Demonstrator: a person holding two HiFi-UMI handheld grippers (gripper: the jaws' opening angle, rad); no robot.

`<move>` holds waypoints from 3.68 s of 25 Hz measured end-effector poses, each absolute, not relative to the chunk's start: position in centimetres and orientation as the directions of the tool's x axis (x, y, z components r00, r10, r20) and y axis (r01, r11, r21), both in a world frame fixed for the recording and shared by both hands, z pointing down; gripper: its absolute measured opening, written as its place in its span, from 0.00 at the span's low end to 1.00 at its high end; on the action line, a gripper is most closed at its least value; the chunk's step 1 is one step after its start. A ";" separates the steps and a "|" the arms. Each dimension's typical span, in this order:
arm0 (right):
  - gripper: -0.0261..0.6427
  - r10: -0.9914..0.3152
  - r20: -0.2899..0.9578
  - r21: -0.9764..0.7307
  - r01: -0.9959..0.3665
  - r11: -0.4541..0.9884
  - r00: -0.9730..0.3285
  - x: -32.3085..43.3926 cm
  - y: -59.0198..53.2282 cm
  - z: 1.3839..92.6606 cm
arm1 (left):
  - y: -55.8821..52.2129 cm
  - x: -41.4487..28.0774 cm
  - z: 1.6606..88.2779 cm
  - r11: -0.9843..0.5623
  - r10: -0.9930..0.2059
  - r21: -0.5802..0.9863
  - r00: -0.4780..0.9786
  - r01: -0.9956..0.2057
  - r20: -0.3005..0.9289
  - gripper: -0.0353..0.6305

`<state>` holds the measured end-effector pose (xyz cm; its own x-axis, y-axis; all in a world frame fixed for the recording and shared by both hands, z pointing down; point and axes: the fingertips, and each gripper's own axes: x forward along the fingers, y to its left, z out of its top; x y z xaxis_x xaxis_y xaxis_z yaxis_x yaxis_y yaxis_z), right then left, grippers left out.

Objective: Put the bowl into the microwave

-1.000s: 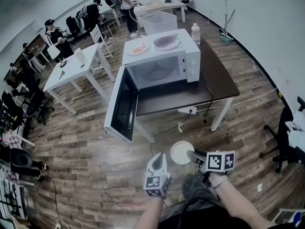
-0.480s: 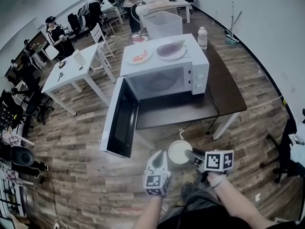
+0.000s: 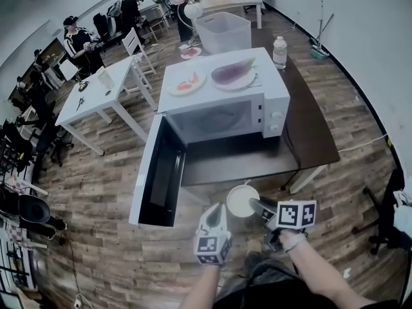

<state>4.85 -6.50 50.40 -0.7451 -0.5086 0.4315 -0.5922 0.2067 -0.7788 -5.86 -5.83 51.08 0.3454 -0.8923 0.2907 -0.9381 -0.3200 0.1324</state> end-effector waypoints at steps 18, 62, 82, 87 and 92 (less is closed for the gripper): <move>0.22 -0.508 0.419 -0.790 -0.578 0.205 -0.753 4.2 -13.1 51.3 | -10.8 -5.8 52.3 -0.300 -0.904 0.144 0.329 -0.943 0.272 0.05; 0.22 -0.609 0.377 -0.784 -0.590 0.192 -0.698 -0.3 -27.8 49.5 | -23.8 -7.7 51.0 -0.402 -0.897 0.111 0.415 -0.909 0.153 0.06; 0.22 -0.644 0.369 -0.789 -0.592 0.163 -0.670 -2.2 -32.1 48.8 | -27.9 -9.5 50.4 -0.366 -0.906 0.164 0.390 -0.916 0.161 0.06; 0.22 -0.651 0.376 -0.787 -0.598 0.151 -0.660 -2.6 -32.9 49.2 | -28.8 -9.9 50.8 -0.361 -0.905 0.175 0.389 -0.916 0.169 0.06; 0.22 -0.666 0.371 -0.778 -0.608 0.158 -0.647 -2.7 -34.0 49.3 | -29.4 -9.9 51.3 -0.357 -0.902 0.187 0.390 -0.915 0.187 0.06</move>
